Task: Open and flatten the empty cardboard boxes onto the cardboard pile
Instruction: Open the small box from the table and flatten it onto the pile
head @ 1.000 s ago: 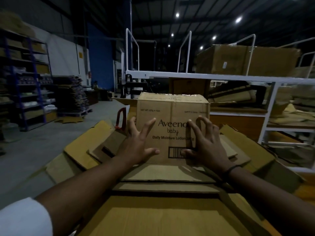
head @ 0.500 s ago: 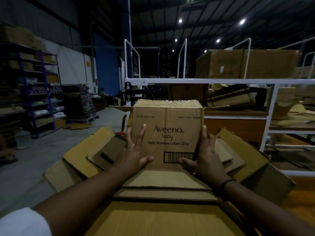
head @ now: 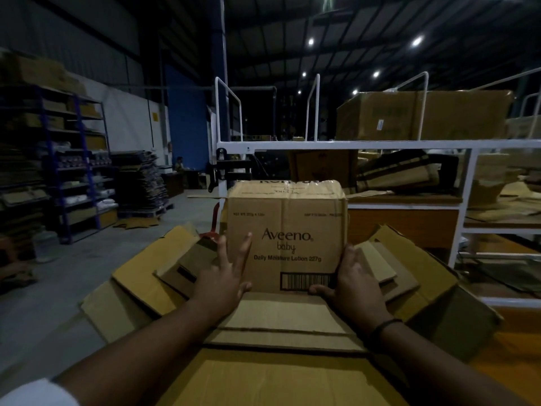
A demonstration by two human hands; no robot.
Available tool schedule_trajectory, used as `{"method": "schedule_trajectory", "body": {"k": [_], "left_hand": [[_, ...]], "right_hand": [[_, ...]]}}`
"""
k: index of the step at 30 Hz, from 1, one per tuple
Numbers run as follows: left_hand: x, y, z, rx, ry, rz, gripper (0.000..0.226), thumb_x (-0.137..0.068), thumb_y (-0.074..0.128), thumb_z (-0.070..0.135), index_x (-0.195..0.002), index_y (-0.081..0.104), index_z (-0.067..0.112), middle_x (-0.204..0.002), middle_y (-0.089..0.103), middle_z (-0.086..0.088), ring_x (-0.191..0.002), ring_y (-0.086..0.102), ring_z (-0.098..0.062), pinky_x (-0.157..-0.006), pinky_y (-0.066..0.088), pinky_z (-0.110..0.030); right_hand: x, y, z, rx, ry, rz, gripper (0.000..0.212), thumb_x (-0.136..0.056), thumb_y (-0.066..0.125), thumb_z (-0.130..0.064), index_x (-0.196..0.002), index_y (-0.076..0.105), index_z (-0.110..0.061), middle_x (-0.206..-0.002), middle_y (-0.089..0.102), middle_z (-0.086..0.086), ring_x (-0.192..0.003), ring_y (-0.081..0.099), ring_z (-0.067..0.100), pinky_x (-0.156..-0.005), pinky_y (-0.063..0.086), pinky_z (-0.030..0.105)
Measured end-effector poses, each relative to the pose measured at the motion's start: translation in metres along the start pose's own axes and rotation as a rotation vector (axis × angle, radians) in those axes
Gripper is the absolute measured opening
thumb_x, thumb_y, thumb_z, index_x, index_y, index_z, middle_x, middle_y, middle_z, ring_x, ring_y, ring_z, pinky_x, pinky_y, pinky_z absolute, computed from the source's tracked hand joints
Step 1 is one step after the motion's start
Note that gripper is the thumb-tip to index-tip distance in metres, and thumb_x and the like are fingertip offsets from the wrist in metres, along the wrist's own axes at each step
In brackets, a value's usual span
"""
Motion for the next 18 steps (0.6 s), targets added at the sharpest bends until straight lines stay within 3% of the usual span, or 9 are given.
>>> {"method": "schedule_trajectory", "body": {"k": [3, 5, 8, 11, 13, 14, 16, 18], "left_hand": [[-0.001, -0.013, -0.005, -0.124, -0.003, 0.198, 0.101, -0.089, 0.062, 0.063, -0.161, -0.004, 0.035, -0.161, 0.013, -0.028, -0.133, 0.042, -0.05, -0.097, 0.051, -0.054], [-0.01, -0.033, -0.009, -0.112, 0.03, 0.394, 0.095, -0.085, 0.067, 0.062, -0.161, 0.022, 0.027, -0.154, 0.029, -0.026, -0.131, 0.039, -0.049, -0.1, 0.044, -0.058], [-0.034, -0.067, -0.014, -0.174, 0.125, 0.503, 0.095, -0.092, 0.054, 0.063, -0.165, 0.014, 0.016, -0.165, 0.02, -0.02, -0.148, 0.024, -0.043, -0.12, 0.02, -0.057], [-0.058, -0.087, -0.015, -0.062, 0.005, 0.371, 0.095, -0.099, 0.043, 0.065, -0.165, -0.005, 0.016, -0.169, 0.018, -0.016, -0.157, 0.006, -0.035, -0.126, -0.001, -0.05], [-0.065, -0.095, -0.013, 0.121, -0.123, 0.24, 0.092, -0.101, 0.044, 0.062, -0.165, -0.003, 0.016, -0.167, 0.025, -0.018, -0.157, 0.008, -0.034, -0.126, 0.005, -0.051], [-0.065, -0.099, -0.012, 0.218, -0.166, 0.185, 0.087, -0.102, 0.045, 0.06, -0.165, 0.0, 0.018, -0.166, 0.026, -0.019, -0.155, 0.013, -0.035, -0.124, 0.013, -0.051], [-0.067, -0.104, -0.016, 0.379, -0.168, 0.169, 0.078, -0.104, 0.044, 0.055, -0.164, 0.009, 0.02, -0.162, 0.033, -0.021, -0.149, 0.03, -0.037, -0.116, 0.033, -0.05], [-0.069, -0.103, -0.024, 0.533, -0.148, 0.168, 0.068, -0.107, 0.042, 0.049, -0.164, 0.018, 0.021, -0.16, 0.039, -0.017, -0.145, 0.039, -0.034, -0.111, 0.039, -0.047]], "right_hand": [[-0.001, -0.013, 0.004, 0.004, -0.027, 0.001, 0.102, -0.078, 0.082, -0.052, -0.153, 0.017, -0.029, -0.146, 0.041, 0.005, -0.125, 0.055, 0.022, -0.097, 0.058, 0.037], [-0.01, -0.031, 0.003, 0.078, -0.133, 0.115, 0.098, -0.082, 0.075, -0.054, -0.156, 0.019, -0.022, -0.155, 0.029, 0.009, -0.139, 0.042, 0.029, -0.104, 0.052, 0.042], [-0.038, -0.063, -0.011, 0.226, -0.305, 0.27, 0.096, -0.087, 0.058, -0.063, -0.159, 0.022, -0.01, -0.161, 0.028, 0.017, -0.152, 0.022, 0.037, -0.123, 0.028, 0.051], [-0.07, -0.087, -0.029, 0.328, -0.242, 0.202, 0.099, -0.089, 0.042, -0.073, -0.16, 0.023, -0.007, -0.164, 0.031, 0.016, -0.156, 0.012, 0.034, -0.127, 0.005, 0.045], [-0.084, -0.094, -0.037, 0.257, -0.131, 0.075, 0.093, -0.094, 0.044, -0.071, -0.16, 0.025, -0.009, -0.163, 0.035, 0.014, -0.155, 0.019, 0.032, -0.126, 0.009, 0.047], [-0.088, -0.097, -0.041, 0.151, -0.084, 0.021, 0.088, -0.096, 0.047, -0.068, -0.159, 0.028, -0.009, -0.159, 0.04, 0.015, -0.151, 0.029, 0.033, -0.125, 0.021, 0.05], [-0.09, -0.104, -0.046, -0.141, -0.009, -0.007, 0.077, -0.101, 0.045, -0.059, -0.158, 0.031, -0.009, -0.149, 0.05, 0.017, -0.137, 0.048, 0.031, -0.106, 0.046, 0.043], [-0.092, -0.108, -0.044, -0.324, 0.034, 0.016, 0.066, -0.106, 0.039, -0.054, -0.155, 0.038, -0.01, -0.145, 0.054, 0.017, -0.128, 0.054, 0.029, -0.095, 0.046, 0.037]]}}
Point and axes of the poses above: each hand's wrist, its own x-axis away from the middle knuckle, its own y-axis out of the palm, z = x × y, the point moved 1 cm from there along -x, towards the middle knuckle
